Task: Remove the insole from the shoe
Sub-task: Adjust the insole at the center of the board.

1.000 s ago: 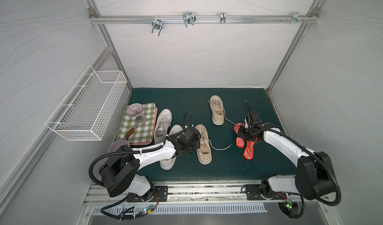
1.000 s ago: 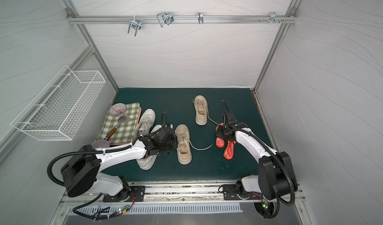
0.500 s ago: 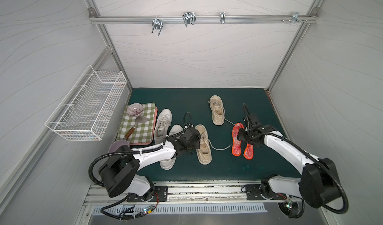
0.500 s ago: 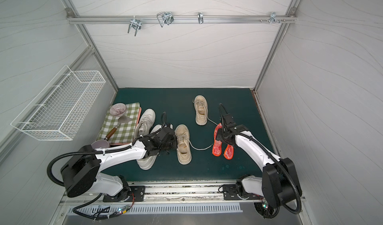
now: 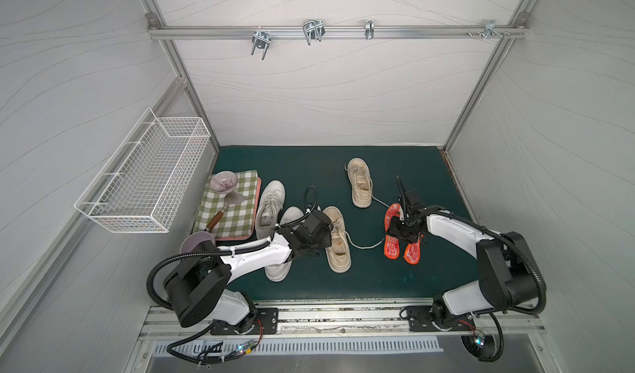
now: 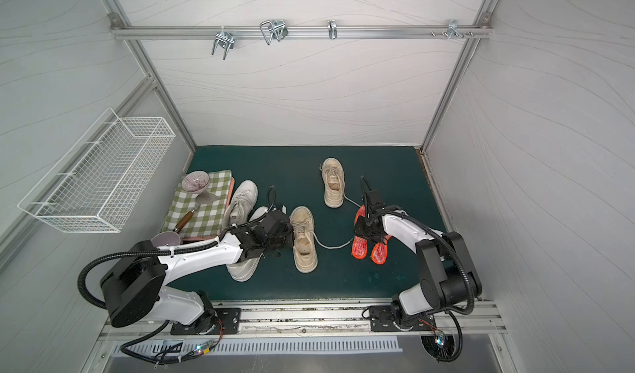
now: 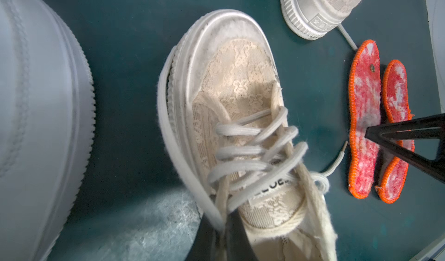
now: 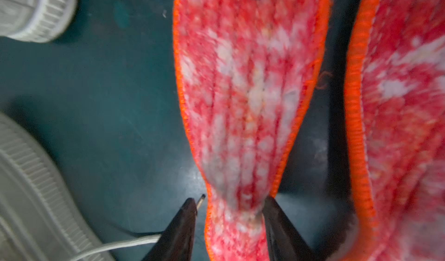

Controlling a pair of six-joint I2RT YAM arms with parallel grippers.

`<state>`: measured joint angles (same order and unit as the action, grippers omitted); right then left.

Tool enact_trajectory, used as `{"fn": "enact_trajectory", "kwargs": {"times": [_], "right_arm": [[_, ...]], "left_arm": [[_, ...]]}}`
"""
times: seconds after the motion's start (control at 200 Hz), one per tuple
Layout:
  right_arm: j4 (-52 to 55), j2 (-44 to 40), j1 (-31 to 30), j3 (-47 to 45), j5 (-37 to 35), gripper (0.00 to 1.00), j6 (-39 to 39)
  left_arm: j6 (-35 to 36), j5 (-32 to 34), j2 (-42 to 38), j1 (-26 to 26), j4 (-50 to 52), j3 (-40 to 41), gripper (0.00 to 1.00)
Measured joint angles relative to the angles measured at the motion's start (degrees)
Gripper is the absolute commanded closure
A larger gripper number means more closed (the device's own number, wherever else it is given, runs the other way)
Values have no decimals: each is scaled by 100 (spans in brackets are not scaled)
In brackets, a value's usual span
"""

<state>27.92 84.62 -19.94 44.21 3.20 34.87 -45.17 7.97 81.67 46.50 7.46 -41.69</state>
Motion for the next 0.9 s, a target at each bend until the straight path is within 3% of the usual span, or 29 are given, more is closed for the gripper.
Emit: {"fn": "enact_trajectory", "kwargs": {"times": [0.205, 0.54, 0.9], "right_arm": [[33, -144, 291, -216, -173, 57, 50], [466, -1281, 404, -74, -535, 55, -125], [389, -739, 1261, -299, -103, 56, -190]], "left_arm": [[2, 9, -28, 2, 2, 7, 100], [2, 7, -28, 0, 2, 7, 100], [4, 7, -26, 0, 11, 4, 100]]}}
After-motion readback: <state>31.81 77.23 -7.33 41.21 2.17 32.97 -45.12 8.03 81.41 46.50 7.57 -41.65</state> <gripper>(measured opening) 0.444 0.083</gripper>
